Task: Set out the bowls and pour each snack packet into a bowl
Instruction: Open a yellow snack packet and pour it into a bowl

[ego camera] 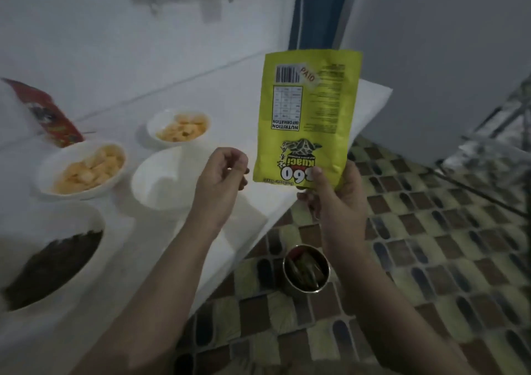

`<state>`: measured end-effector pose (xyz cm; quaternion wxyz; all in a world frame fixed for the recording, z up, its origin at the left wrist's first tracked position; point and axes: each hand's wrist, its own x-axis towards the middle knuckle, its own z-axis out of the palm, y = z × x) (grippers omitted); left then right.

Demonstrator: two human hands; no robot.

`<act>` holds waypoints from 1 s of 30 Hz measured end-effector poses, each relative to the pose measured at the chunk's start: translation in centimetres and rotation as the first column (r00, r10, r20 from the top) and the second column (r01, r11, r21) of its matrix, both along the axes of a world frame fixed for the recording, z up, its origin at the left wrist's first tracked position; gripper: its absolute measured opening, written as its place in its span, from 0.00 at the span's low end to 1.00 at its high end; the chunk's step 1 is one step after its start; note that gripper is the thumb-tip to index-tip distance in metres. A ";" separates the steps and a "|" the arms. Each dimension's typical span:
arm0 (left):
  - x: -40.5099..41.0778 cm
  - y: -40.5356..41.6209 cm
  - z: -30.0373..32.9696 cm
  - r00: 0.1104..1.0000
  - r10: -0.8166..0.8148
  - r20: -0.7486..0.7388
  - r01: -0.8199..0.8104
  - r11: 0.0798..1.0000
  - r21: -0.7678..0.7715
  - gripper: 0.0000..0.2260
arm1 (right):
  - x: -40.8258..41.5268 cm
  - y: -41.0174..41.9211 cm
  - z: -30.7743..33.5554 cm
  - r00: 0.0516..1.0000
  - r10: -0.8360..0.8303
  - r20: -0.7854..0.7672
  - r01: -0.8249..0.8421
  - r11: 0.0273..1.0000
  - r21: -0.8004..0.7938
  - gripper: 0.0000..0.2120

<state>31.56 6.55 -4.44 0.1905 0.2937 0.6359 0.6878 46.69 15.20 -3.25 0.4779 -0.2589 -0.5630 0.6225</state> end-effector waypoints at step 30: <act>6.2 17.8 -56.4 0.955 -0.248 0.164 0.290 0.659 -0.694 0.04 | 9.4 19.3 -57.9 -0.055 -0.026 0.998 -0.325 0.946 0.007 0.22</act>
